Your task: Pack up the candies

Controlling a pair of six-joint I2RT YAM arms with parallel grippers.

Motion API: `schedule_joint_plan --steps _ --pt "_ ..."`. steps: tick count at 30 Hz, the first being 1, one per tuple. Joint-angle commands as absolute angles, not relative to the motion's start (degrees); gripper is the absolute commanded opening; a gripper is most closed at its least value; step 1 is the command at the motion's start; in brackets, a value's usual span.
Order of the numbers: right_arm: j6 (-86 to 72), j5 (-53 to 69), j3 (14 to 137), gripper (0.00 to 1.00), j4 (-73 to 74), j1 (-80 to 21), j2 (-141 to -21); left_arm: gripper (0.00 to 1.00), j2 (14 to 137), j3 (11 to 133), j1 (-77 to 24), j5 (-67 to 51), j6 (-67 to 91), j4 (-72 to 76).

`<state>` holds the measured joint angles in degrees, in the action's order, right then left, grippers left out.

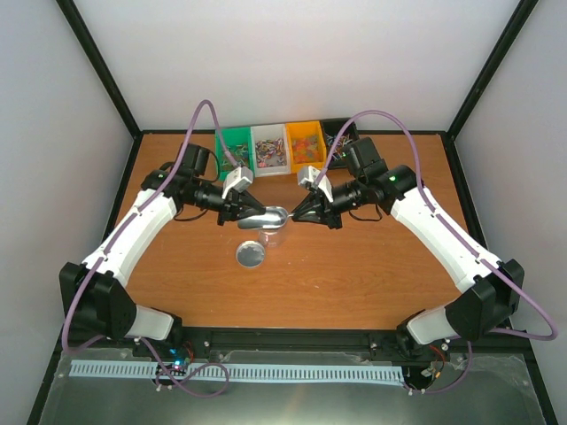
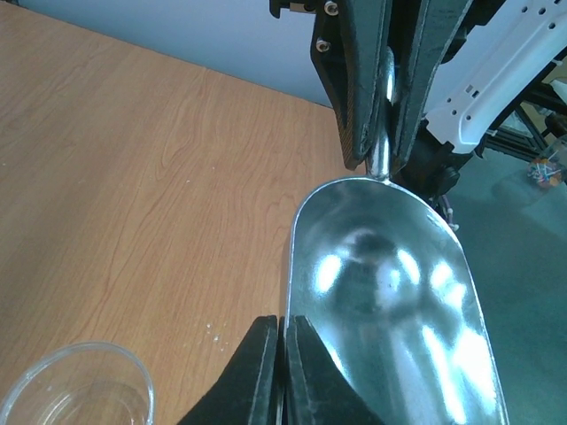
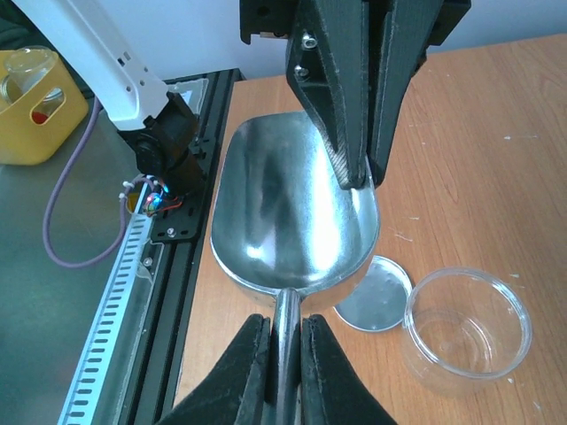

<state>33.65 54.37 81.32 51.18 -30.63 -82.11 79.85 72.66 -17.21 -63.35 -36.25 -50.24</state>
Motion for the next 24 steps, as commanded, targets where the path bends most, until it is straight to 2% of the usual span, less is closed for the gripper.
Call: schedule_joint_plan --steps 1,3,5,8,9,10,18,24 --pt "32.2 52.4 81.9 0.03 51.2 -30.3 -81.0 0.18 80.7 74.9 -17.1 -61.3 -35.8 -49.5" --pt "30.0 51.5 81.8 0.03 49.3 -29.7 -81.0 0.43 82.4 77.3 -16.9 -58.7 -35.0 -51.5" --pt "27.9 51.2 81.5 0.03 47.7 -28.7 -81.0 0.60 84.7 80.0 -16.3 -57.6 -35.8 -54.4" --pt "25.2 50.7 80.3 0.03 44.9 -27.0 -80.2 0.74 87.9 83.1 -14.4 -57.1 -35.7 -56.1" --pt "24.8 50.2 79.9 0.03 44.4 -26.7 -80.0 0.84 88.7 83.8 -13.5 -56.7 -35.1 -55.6" --pt "24.5 49.5 79.6 0.03 44.0 -26.5 -80.0 0.88 89.5 84.2 -12.9 -55.4 -33.7 -54.1" --pt "22.2 42.9 76.0 0.03 40.5 -25.4 -78.9 0.93 100.4 91.8 -8.8 -31.5 -22.1 -41.0" --pt "21.5 41.2 74.0 0.03 38.6 -25.1 -78.1 0.96 114.1 107.6 -5.2 -20.0 -18.4 -41.1"
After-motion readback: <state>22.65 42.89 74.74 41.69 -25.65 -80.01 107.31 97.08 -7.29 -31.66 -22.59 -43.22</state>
